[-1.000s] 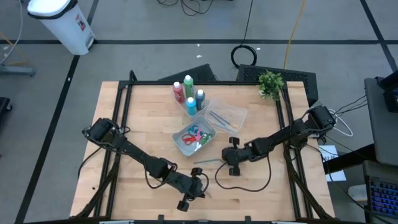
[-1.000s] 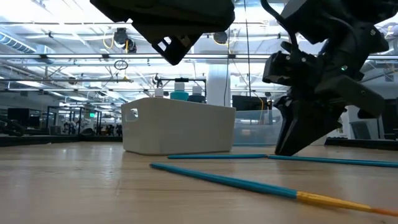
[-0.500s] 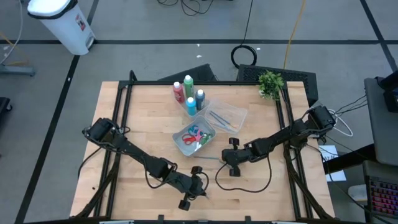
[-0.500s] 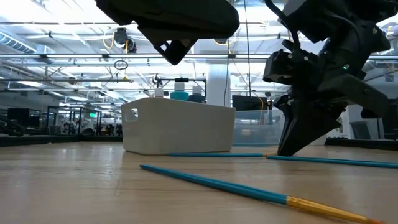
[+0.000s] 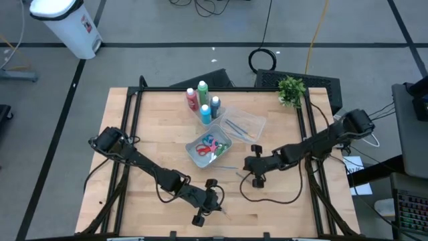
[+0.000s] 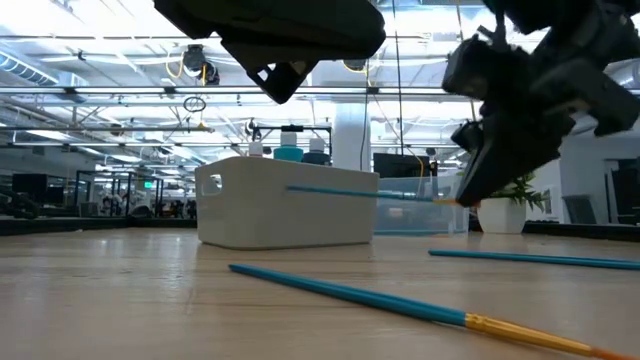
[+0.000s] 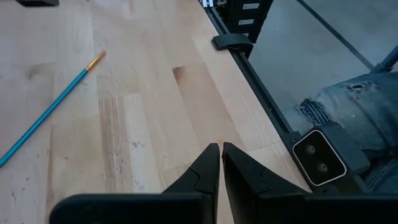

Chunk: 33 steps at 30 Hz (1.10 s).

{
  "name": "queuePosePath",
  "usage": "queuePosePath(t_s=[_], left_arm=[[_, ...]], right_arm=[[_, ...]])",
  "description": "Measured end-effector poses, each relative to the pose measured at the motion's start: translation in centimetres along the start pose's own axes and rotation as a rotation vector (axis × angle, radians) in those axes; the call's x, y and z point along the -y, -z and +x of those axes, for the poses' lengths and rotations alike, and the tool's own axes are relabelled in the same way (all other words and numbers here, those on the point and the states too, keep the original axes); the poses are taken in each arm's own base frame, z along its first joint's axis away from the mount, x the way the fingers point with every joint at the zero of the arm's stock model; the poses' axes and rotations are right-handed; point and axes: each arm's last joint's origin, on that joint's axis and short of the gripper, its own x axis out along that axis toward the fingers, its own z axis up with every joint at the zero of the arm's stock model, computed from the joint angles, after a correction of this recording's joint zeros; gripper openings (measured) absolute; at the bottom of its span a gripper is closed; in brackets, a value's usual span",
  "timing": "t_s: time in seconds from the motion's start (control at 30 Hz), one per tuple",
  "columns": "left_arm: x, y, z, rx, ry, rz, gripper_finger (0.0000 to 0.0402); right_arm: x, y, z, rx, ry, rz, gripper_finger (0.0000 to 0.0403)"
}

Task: Pick & Place Paint Supplies
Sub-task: Put the blue paintbrush into the right transparent bin

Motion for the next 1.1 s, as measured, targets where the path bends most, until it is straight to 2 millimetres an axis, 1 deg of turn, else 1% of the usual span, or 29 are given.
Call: queuePosePath(t_s=[0.3, 0.5, 0.63, 0.77, 1.0, 1.1], left_arm=[[0.0, -0.1, 0.0, 0.007, 0.001, 0.000, 0.0026], [0.0, -0.1, 0.0, 0.008, 0.001, 0.000, 0.0026], [0.0, -0.1, 0.0, 0.008, 0.001, 0.000, 0.0026], [0.0, -0.1, 0.0, 0.008, 0.001, 0.000, 0.0026], [0.0, -0.1, 0.0, 0.008, 0.001, -0.001, 0.0026], [0.0, -0.1, 0.0, 0.008, 0.001, -0.001, 0.0026]], right_arm=[[0.1, -1.8, -2.9, 0.165, -0.032, 0.041, 0.0000], [0.6, -2.5, -4.6, 0.262, 0.050, 0.099, 0.0000], [1.2, -2.7, -5.4, 0.302, 0.139, 0.147, 0.0000], [2.5, -2.8, -5.6, 0.307, 0.236, 0.213, 0.0000], [6.7, -1.5, -5.1, 0.143, 0.408, 0.385, 0.0000], [7.9, -0.8, -5.1, 0.074, 0.464, 0.433, 0.0000]])
